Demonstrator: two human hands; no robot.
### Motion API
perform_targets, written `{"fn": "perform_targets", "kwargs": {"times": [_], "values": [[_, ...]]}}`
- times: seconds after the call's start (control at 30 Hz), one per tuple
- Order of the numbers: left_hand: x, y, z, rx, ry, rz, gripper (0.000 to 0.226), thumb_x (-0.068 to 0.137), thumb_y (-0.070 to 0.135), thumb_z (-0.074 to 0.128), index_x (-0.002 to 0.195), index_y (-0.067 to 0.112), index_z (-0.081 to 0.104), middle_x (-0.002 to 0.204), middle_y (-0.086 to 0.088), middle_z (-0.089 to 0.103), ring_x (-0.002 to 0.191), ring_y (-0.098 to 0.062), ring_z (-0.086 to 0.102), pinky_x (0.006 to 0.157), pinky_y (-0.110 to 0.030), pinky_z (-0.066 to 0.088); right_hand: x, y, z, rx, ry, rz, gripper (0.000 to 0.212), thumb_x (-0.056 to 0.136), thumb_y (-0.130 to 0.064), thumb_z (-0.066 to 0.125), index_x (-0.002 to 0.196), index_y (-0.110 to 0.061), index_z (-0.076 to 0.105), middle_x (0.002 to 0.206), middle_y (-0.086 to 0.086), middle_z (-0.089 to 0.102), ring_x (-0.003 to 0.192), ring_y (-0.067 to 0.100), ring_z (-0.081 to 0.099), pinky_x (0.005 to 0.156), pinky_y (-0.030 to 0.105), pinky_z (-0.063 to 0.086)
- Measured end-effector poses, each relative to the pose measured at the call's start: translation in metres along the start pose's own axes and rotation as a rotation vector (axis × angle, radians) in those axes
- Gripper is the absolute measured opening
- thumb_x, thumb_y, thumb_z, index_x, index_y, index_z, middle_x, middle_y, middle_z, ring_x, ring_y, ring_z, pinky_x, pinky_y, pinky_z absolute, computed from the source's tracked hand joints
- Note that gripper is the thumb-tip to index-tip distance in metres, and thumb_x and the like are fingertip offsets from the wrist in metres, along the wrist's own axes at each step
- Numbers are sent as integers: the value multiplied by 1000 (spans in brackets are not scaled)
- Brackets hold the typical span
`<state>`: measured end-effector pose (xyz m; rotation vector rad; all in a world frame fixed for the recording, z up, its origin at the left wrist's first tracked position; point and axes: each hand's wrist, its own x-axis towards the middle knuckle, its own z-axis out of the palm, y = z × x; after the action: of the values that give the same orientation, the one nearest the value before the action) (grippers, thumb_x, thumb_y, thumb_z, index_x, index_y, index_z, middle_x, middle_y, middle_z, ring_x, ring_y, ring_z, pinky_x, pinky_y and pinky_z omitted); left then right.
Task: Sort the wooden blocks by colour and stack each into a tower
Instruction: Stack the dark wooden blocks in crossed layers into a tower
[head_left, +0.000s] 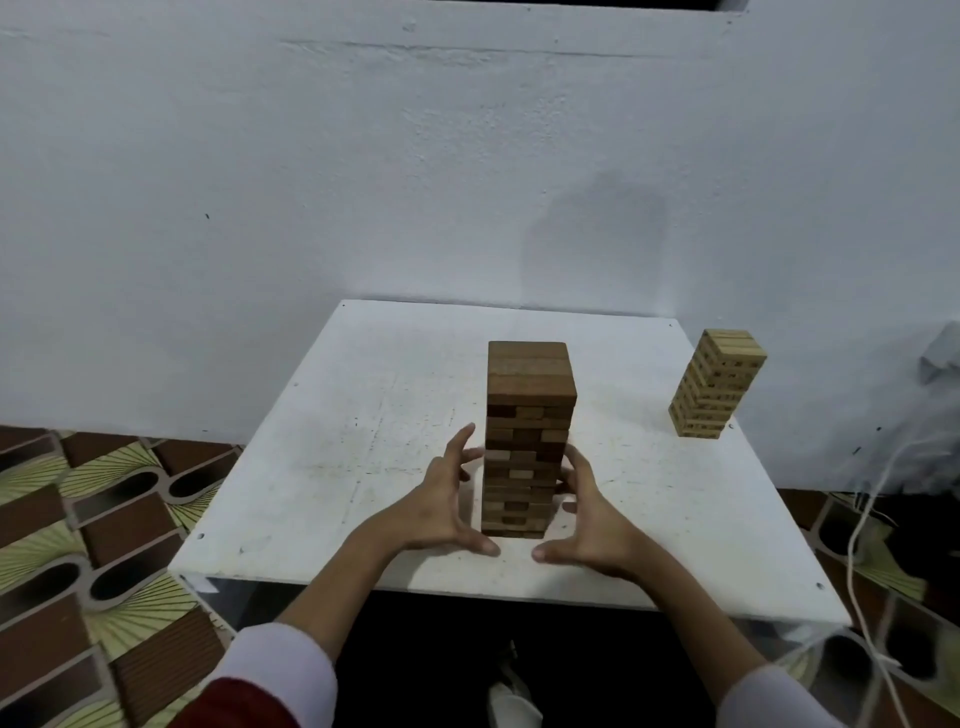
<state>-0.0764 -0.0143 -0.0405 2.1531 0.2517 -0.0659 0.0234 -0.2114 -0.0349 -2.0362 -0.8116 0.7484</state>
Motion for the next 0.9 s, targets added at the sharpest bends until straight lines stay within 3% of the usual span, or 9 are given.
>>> {"fn": "perform_targets", "kwargs": {"times": [0.2,0.43,0.6,0.73,0.9], "values": [[13,-11,15,35,56,15,128,49,35,91,144,35,4,126,8,36,119,-15,41,101,-42,44,13,7,9,-20,72,-41,132,52,-32,83,146,-27,-9,139,-1,34,122,16,41,107,39,38],[16,-22,29,-53,183,41,122,42,41,87,141,37,15,121,4,48,114,-16,50,92,-46,49,22,10,13,4,92,-81,127,54,-21,85,147,-21,-1,133,-4,33,110,8,45,100,28,42],[17,-20,33,-139,201,53,129,42,36,87,143,36,7,117,1,57,106,-16,61,86,-44,54,28,16,19,9,141,-82,127,43,-36,82,144,-22,6,127,-4,39,115,15,47,100,44,45],[18,-18,32,-148,190,52,129,43,36,87,143,36,5,116,2,57,103,-14,62,86,-42,54,32,19,18,-8,147,-105,127,40,-43,80,143,-21,8,126,-4,39,115,16,47,98,45,45],[18,-17,32,-185,171,51,129,43,35,87,143,37,5,116,0,58,103,-14,63,87,-40,55,35,22,17,3,124,-101,124,45,-35,83,142,-28,7,127,-3,41,115,15,50,97,45,47]]}}
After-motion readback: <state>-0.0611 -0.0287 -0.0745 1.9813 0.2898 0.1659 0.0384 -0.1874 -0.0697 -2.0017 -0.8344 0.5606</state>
